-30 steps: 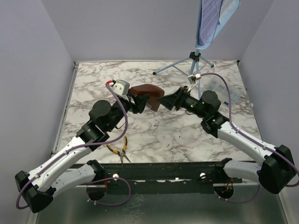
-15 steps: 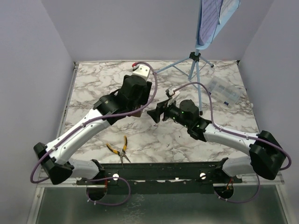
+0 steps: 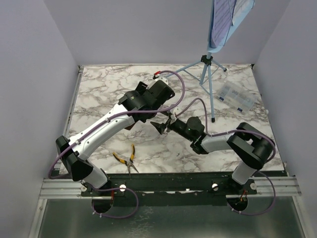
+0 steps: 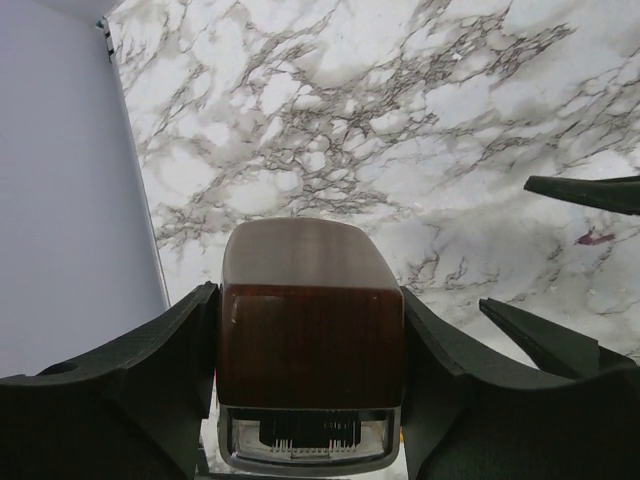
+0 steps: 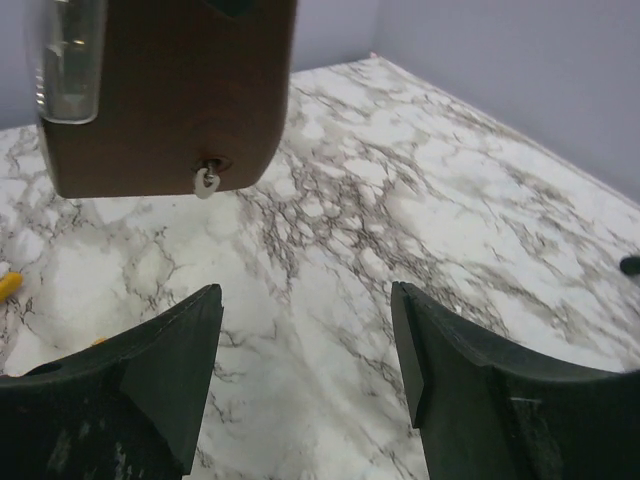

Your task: Set up the instrument practice props

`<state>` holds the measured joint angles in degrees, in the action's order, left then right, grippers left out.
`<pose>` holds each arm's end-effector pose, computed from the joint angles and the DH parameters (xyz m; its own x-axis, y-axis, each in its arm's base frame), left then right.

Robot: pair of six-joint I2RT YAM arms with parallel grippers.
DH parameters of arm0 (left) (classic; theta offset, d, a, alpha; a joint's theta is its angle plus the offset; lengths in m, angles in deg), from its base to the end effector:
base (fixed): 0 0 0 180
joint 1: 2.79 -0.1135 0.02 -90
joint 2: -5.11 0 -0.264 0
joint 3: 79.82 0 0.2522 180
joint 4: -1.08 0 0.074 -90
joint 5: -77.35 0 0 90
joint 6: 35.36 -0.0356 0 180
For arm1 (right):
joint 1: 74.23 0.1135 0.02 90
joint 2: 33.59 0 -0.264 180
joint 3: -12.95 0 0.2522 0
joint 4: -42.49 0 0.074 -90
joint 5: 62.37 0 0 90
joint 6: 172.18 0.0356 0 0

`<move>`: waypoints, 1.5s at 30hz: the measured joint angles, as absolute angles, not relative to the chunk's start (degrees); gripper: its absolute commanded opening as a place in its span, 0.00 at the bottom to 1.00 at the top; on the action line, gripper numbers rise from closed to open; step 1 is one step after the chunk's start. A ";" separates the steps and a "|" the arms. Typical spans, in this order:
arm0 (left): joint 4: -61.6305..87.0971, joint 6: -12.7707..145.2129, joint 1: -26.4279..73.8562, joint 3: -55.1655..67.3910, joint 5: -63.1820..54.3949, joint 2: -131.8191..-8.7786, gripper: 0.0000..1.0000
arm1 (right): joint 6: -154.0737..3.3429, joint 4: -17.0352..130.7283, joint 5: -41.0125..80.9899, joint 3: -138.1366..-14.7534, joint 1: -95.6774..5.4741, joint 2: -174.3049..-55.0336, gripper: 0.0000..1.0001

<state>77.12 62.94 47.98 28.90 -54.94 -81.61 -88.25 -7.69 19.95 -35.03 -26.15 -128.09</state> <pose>0.2068 -0.2154 0.3903 -0.5532 0.5087 -0.6597 0.2458 0.8563 0.4542 0.2125 0.2437 0.2007 0.1298 -0.0123 -0.9915 -0.8174 0.5647 -0.1140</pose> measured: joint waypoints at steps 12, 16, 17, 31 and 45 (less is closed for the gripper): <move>81.01 63.18 47.98 30.37 -56.90 -83.10 0.00 | -92.22 -26.60 17.80 -43.79 -20.71 -143.43 0.61; 81.03 63.29 47.98 30.37 -56.90 -83.10 0.00 | -92.03 -27.23 17.83 -46.96 -20.71 -145.77 0.49; 81.03 63.33 47.98 30.37 -56.90 -83.10 0.00 | -92.11 -27.23 17.83 -47.42 -20.71 -146.14 0.47; 80.94 63.26 47.98 30.37 -57.01 -83.10 0.00 | -89.71 -27.23 16.12 -48.45 -20.71 -147.34 0.50; 80.90 63.11 47.98 30.34 -57.04 -83.10 0.00 | -88.40 -26.36 16.43 -48.45 -20.54 -147.34 0.37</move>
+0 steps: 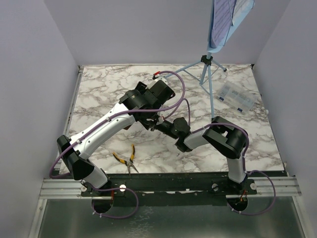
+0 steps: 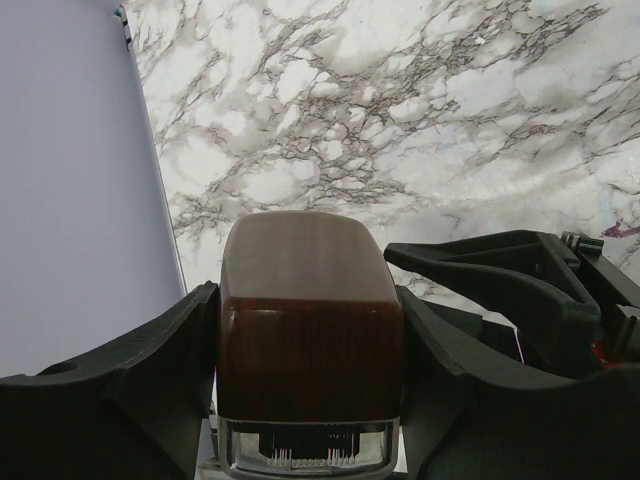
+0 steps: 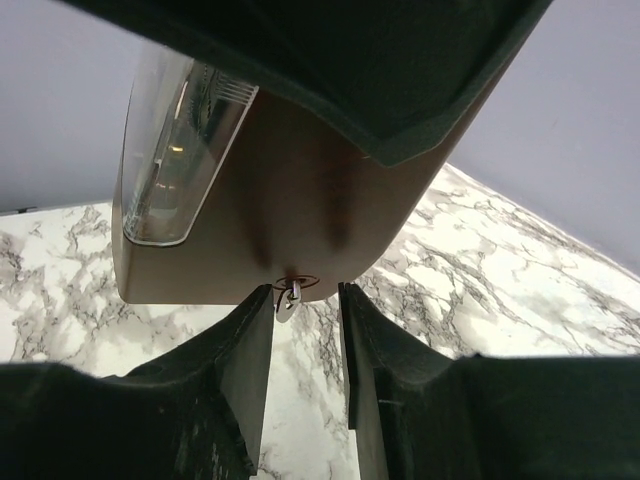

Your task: Set up the instrument practice props

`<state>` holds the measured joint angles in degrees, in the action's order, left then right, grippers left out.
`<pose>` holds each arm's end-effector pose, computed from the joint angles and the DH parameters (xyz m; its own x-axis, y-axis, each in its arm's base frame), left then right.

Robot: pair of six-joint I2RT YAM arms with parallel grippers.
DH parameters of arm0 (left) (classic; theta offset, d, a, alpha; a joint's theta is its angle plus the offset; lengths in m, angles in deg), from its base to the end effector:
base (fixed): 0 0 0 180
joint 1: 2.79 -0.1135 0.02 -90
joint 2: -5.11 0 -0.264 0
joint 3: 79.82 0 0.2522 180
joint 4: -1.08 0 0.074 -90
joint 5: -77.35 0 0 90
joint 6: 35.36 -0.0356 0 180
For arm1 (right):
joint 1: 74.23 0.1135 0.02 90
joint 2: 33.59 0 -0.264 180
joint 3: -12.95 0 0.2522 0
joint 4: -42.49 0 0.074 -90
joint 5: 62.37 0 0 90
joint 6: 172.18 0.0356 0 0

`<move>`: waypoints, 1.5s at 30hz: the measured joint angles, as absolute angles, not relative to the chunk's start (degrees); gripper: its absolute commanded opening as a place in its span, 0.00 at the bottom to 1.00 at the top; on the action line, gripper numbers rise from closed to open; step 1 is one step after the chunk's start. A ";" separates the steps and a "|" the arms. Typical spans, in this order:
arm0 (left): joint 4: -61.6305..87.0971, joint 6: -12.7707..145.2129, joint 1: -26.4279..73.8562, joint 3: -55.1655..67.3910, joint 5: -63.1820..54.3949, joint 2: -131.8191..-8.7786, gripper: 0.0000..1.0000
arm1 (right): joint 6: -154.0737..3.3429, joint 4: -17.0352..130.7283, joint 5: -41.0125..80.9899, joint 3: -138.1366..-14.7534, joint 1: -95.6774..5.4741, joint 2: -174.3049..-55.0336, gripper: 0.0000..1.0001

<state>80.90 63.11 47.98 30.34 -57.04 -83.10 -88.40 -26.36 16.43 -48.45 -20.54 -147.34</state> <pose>0.2081 -0.2155 0.3874 -0.5766 0.5398 -0.6133 0.2359 0.8287 0.5076 0.2223 0.3142 0.1864 0.2648 0.1808 -0.9472 -0.8772 0.4531 -0.1587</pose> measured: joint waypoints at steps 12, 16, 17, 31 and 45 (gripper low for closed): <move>80.94 62.91 47.98 30.26 -57.28 -82.97 0.00 | -87.07 -24.24 16.41 -50.57 -20.43 -148.17 0.32; 80.94 62.89 47.98 30.26 -57.30 -82.94 0.00 | -86.63 -23.78 16.43 -51.11 -20.38 -148.68 0.30; 80.94 62.87 47.98 30.26 -57.30 -82.92 0.00 | -86.61 -23.76 16.41 -51.16 -20.36 -148.74 0.29; 80.05 62.65 47.98 29.40 -57.30 -81.89 0.00 | -84.44 -23.60 16.69 -51.36 -20.17 -148.81 0.00; 50.41 56.44 48.46 3.15 -47.64 -56.26 0.00 | -71.35 -10.99 21.43 -42.72 -20.69 -133.51 0.00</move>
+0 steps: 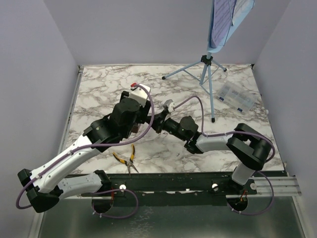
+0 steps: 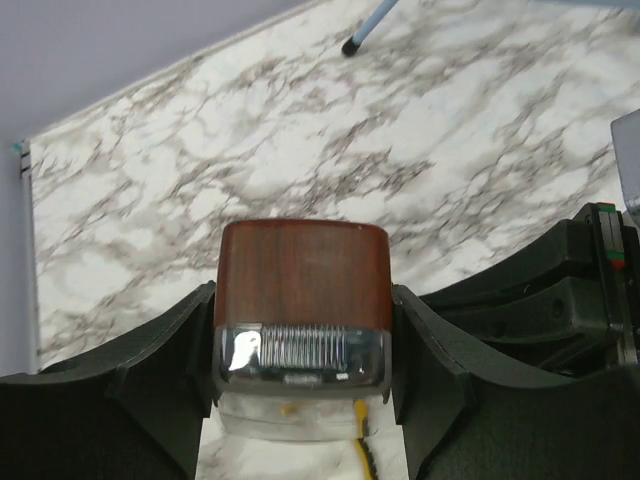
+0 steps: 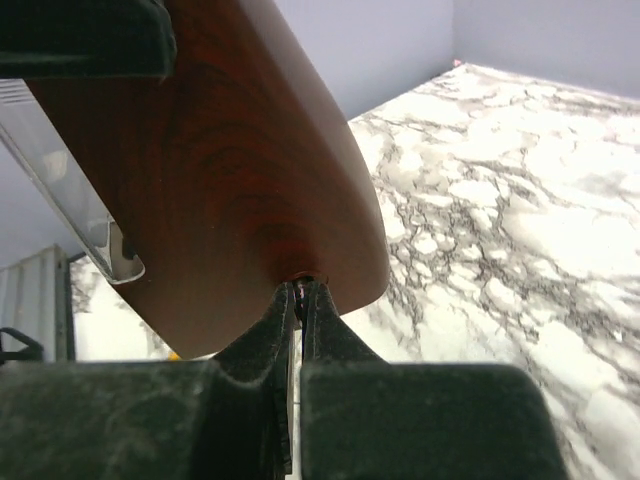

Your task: Set up the instrument practice props

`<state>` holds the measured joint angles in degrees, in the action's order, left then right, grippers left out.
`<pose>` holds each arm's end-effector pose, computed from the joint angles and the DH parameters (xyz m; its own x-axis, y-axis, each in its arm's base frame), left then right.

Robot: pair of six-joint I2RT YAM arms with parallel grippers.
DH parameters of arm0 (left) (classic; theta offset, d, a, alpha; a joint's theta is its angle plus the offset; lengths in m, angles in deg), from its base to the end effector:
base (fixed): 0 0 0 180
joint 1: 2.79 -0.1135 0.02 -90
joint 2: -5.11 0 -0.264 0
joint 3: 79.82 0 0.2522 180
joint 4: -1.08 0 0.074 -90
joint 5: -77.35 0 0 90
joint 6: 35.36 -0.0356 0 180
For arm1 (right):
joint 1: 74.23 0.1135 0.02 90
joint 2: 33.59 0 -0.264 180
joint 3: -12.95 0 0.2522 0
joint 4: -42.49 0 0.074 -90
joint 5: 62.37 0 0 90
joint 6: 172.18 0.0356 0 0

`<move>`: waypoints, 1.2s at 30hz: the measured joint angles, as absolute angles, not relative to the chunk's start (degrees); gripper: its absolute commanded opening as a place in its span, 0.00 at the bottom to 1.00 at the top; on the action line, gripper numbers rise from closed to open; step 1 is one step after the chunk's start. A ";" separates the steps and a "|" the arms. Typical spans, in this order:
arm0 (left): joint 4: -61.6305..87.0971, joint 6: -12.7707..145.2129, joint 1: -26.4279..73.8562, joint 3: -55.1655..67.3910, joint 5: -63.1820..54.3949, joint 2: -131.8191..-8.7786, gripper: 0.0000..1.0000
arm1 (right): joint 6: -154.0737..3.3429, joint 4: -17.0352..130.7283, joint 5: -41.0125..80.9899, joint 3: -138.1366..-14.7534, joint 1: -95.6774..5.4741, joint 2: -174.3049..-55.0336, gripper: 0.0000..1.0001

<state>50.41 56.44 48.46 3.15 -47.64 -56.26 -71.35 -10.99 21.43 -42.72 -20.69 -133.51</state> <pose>0.1532 -0.1583 0.3901 -0.3012 0.3342 -0.8931 0.3119 0.9196 0.2389 0.2073 0.2871 0.2151 -0.0685 0.2216 -0.9727 -0.8655 0.4718 0.1684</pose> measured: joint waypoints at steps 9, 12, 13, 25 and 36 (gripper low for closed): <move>24.05 53.87 48.46 -13.11 -40.42 -46.68 0.00 | -56.95 3.72 23.07 -37.24 -23.97 -119.04 0.00; 18.83 54.02 48.46 -16.76 -38.54 -45.15 0.00 | -49.86 4.99 21.63 -35.33 -26.50 -116.77 0.00; 17.38 54.15 48.46 -17.72 -37.95 -44.89 0.00 | -47.90 5.07 21.11 -34.63 -27.05 -116.15 0.00; 13.58 57.58 48.46 -20.45 -37.15 -46.42 0.00 | -44.36 9.60 20.47 -32.67 -28.60 -112.72 0.65; 11.37 68.40 48.57 -20.56 -55.83 -62.16 0.00 | -60.47 34.51 29.13 -33.61 -28.86 -96.96 0.86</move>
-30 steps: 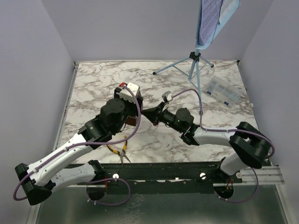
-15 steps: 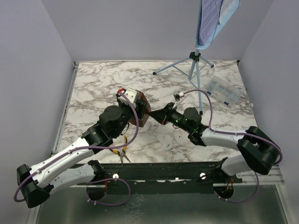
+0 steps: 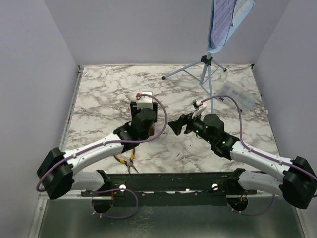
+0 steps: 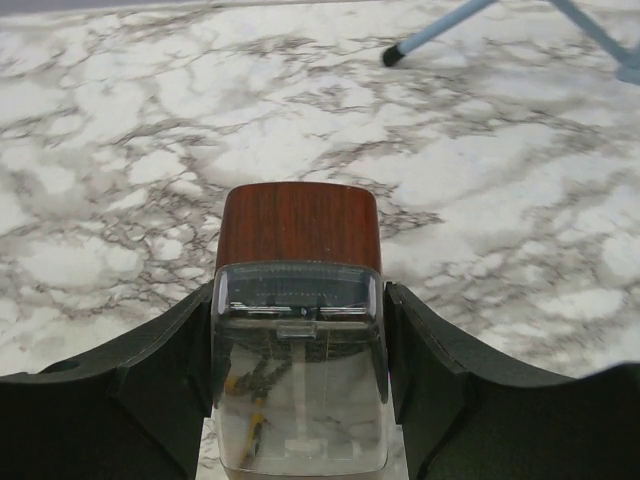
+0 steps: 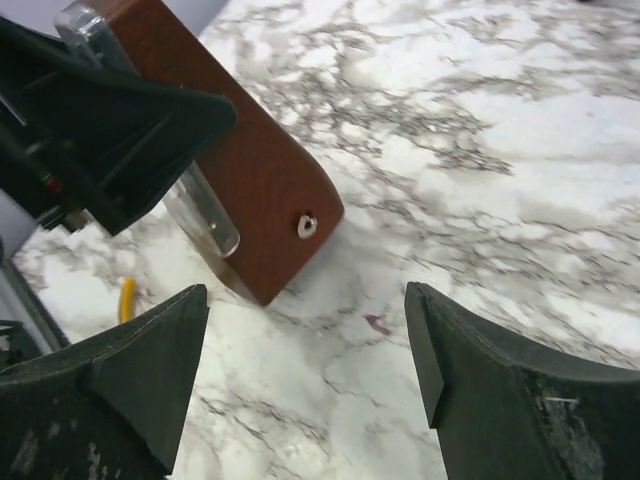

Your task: Set up the instrument practice props

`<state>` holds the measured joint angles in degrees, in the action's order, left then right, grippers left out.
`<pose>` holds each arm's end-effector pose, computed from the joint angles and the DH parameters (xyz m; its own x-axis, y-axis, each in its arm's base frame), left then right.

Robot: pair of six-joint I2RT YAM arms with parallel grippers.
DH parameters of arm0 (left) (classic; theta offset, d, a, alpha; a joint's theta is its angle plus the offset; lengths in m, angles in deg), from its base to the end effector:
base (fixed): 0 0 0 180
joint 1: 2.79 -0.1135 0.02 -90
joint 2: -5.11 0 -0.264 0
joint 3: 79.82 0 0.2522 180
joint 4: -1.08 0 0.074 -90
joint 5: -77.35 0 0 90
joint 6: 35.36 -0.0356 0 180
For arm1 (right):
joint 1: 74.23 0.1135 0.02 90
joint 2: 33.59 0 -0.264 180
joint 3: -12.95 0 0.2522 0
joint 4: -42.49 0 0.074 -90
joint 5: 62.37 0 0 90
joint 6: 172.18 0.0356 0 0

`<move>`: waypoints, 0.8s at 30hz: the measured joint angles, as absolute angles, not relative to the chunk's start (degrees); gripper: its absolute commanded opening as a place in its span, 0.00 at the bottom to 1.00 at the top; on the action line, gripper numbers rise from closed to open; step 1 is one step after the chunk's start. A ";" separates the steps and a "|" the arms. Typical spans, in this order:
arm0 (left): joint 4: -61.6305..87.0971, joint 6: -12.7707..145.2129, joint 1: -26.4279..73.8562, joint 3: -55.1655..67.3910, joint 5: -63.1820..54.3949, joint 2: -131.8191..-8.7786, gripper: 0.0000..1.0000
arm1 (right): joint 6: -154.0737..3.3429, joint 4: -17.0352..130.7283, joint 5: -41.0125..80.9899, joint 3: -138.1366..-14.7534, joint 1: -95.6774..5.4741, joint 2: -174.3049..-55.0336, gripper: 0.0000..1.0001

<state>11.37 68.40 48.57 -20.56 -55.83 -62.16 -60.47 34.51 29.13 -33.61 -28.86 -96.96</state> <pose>0.1830 -0.1899 0.2905 -0.2294 0.0092 -0.9733 0.1126 0.9935 -0.0171 0.1773 0.1782 0.2597 -0.3566 0.1651 -0.9195 -0.6042 0.7100 0.3618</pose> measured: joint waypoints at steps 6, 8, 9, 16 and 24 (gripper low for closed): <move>11.20 78.41 48.63 -16.21 -68.88 -74.92 0.24 | -62.15 42.47 32.82 -33.61 -28.93 -94.10 0.86; 11.98 81.36 48.70 -15.08 -69.49 -76.47 0.36 | -62.26 43.74 33.02 -33.61 -28.93 -94.06 0.86; 12.84 83.15 48.72 -14.31 -69.38 -77.11 0.43 | -62.30 44.31 33.08 -33.61 -28.93 -94.06 0.86; 18.98 93.32 48.85 -11.42 -63.53 -77.79 0.89 | -62.17 47.78 32.97 -34.37 -28.93 -94.14 0.86; 24.90 96.84 48.98 -8.34 -54.11 -73.96 0.97 | -59.63 49.18 30.33 -37.32 -28.84 -96.18 0.88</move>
<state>24.90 96.84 48.98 -8.34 -54.11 -73.96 -59.63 49.18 30.33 -37.32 -28.84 -96.18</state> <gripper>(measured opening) 0.960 0.861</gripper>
